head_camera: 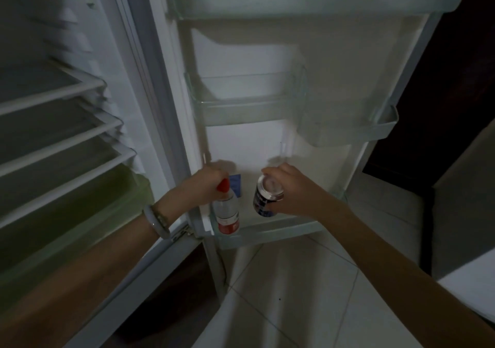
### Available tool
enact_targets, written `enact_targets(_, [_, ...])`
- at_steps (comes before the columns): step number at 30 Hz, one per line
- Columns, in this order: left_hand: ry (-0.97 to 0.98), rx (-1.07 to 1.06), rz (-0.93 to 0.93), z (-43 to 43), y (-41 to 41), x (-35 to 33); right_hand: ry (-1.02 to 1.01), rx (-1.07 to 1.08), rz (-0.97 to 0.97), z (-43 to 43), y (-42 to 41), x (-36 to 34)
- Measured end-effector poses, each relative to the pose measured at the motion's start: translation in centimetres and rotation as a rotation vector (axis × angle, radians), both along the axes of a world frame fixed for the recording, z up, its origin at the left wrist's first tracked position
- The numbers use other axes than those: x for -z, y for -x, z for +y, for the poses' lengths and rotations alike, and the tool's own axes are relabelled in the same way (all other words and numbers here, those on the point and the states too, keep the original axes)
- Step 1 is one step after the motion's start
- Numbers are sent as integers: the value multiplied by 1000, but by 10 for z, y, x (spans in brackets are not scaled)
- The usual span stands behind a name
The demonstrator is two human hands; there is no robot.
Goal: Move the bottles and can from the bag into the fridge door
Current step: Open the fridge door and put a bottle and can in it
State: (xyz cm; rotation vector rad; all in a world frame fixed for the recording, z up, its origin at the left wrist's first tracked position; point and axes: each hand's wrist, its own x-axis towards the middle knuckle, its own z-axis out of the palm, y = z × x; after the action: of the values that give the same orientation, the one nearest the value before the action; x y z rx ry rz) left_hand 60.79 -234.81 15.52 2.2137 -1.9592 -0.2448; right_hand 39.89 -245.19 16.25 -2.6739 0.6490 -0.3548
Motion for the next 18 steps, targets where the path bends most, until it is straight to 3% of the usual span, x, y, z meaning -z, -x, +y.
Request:
enact_targets(10, [120,24,-149,-4,11,8,-5,-23,23,-10,2,-1])
enact_targets(14, [15,-37,-337,-4,22,-2,-6,-47,8,-8,6,-13])
enact_targets(18, [8,-28,-335,-6,31,-14,26,-81,-31,-4,13,-39])
